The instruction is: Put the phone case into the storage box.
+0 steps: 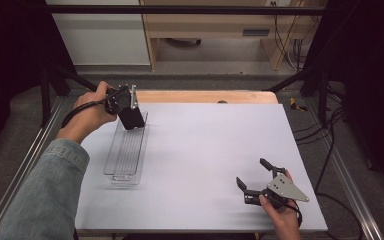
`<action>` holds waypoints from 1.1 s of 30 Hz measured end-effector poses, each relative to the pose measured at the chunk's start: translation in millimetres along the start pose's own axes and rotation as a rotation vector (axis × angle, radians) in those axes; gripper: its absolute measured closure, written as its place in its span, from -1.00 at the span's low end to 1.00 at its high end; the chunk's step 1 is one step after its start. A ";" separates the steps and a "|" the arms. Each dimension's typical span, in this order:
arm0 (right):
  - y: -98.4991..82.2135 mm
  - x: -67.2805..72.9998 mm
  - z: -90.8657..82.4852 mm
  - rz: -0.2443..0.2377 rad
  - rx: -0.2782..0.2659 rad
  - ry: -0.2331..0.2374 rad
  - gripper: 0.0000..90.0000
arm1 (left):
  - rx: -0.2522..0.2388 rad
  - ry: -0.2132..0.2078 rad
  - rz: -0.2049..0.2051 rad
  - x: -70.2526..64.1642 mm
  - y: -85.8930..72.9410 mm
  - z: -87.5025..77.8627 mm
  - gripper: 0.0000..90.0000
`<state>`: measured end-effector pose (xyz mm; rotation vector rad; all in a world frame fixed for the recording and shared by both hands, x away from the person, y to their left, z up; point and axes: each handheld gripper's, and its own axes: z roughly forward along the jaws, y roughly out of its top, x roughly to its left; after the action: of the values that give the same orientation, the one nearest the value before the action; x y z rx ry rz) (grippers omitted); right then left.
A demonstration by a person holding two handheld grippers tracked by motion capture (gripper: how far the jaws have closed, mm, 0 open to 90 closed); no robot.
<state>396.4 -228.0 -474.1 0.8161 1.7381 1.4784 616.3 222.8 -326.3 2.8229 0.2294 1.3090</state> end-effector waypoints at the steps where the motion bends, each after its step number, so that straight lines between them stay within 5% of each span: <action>1: 0.0 0.0 -0.1 0.001 0.000 0.000 -0.92 | 0.001 0.000 0.002 0.0 0.2 0.2 0.90; 33: -0.9 -0.3 0.5 0.009 0.006 0.003 -0.92 | -0.005 0.020 0.046 3.8 7.3 10.0 0.77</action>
<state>397.0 -228.1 -475.1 0.8261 1.7442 1.4821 627.3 216.5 -329.3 2.8290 0.1620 1.3453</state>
